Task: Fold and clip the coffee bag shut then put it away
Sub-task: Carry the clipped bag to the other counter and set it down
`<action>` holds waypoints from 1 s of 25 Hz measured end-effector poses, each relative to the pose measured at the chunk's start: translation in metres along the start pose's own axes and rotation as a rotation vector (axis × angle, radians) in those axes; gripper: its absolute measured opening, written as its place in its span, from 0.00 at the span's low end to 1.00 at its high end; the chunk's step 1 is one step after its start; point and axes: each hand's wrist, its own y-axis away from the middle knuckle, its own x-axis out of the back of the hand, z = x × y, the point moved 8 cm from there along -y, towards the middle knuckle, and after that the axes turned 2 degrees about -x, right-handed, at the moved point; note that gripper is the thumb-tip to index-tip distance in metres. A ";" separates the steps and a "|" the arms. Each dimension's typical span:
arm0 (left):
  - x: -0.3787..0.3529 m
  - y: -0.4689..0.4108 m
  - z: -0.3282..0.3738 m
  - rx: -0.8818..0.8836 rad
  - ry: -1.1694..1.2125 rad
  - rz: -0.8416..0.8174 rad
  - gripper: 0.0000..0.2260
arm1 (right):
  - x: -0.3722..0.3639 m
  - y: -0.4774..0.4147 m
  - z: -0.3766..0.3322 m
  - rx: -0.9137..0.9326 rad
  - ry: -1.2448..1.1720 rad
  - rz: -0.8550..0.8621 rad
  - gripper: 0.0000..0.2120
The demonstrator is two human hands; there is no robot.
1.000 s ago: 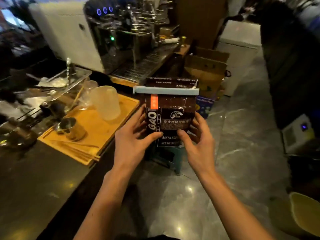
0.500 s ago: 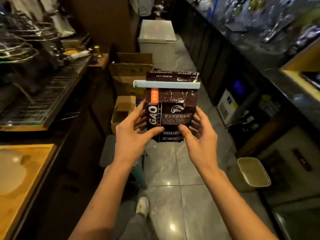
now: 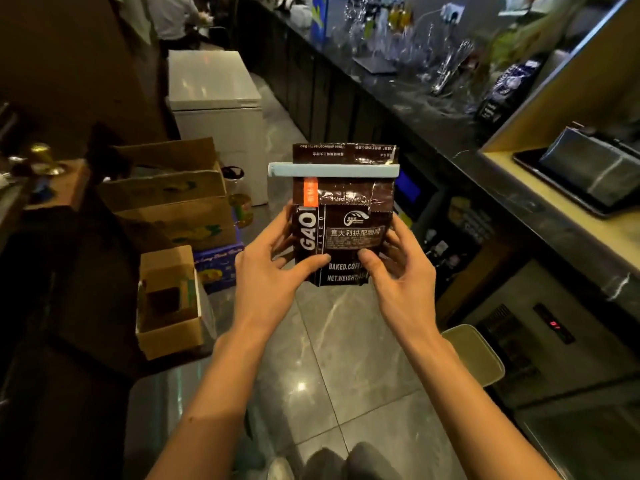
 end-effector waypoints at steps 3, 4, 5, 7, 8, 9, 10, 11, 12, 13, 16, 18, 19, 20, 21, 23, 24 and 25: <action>-0.017 -0.053 -0.019 -0.005 0.005 -0.025 0.38 | -0.002 -0.047 0.019 0.003 0.028 0.034 0.30; -0.025 -0.070 -0.025 -0.003 0.002 -0.035 0.38 | -0.002 -0.062 0.028 -0.009 0.030 0.039 0.29; -0.035 -0.087 -0.030 -0.008 0.001 -0.048 0.38 | -0.001 -0.078 0.037 -0.013 0.030 0.048 0.29; -0.060 -0.124 -0.041 -0.013 -0.002 -0.074 0.37 | 0.006 -0.113 0.059 -0.016 0.029 0.064 0.29; -0.076 -0.145 -0.048 -0.011 0.000 -0.086 0.37 | 0.011 -0.136 0.072 -0.018 0.025 0.067 0.28; -0.093 -0.165 -0.053 -0.012 0.004 -0.093 0.37 | 0.016 -0.158 0.085 -0.018 0.022 0.070 0.28; -0.110 -0.186 -0.057 -0.018 0.009 -0.098 0.37 | 0.023 -0.180 0.096 -0.010 0.019 0.073 0.28; -0.128 -0.207 -0.062 -0.028 0.013 -0.103 0.36 | 0.030 -0.204 0.109 -0.009 0.020 0.080 0.28; -0.147 -0.229 -0.065 -0.034 0.015 -0.109 0.36 | 0.039 -0.228 0.121 -0.015 0.019 0.085 0.28; -0.168 -0.253 -0.067 -0.036 0.017 -0.118 0.36 | 0.050 -0.255 0.133 -0.026 0.018 0.095 0.28; -0.224 -0.317 -0.065 -0.058 0.012 -0.156 0.36 | 0.084 -0.320 0.163 -0.050 0.020 0.138 0.28; -0.258 -0.356 -0.067 -0.073 0.023 -0.181 0.35 | 0.102 -0.360 0.181 -0.069 0.021 0.151 0.28; -0.273 -0.372 -0.070 -0.074 0.034 -0.191 0.35 | 0.109 -0.378 0.191 -0.086 0.020 0.159 0.28; -0.286 -0.388 -0.073 -0.078 0.043 -0.196 0.35 | 0.115 -0.394 0.200 -0.095 0.020 0.168 0.28; -0.299 -0.405 -0.078 -0.080 0.046 -0.202 0.35 | 0.121 -0.410 0.210 -0.103 0.027 0.177 0.28; -0.323 -0.439 -0.090 -0.076 0.042 -0.228 0.37 | 0.129 -0.443 0.230 -0.118 0.036 0.194 0.28; -0.334 -0.456 -0.097 -0.073 0.041 -0.243 0.37 | 0.131 -0.459 0.239 -0.126 0.037 0.204 0.28; -0.343 -0.473 -0.103 -0.074 0.041 -0.254 0.37 | 0.132 -0.474 0.247 -0.129 0.036 0.213 0.28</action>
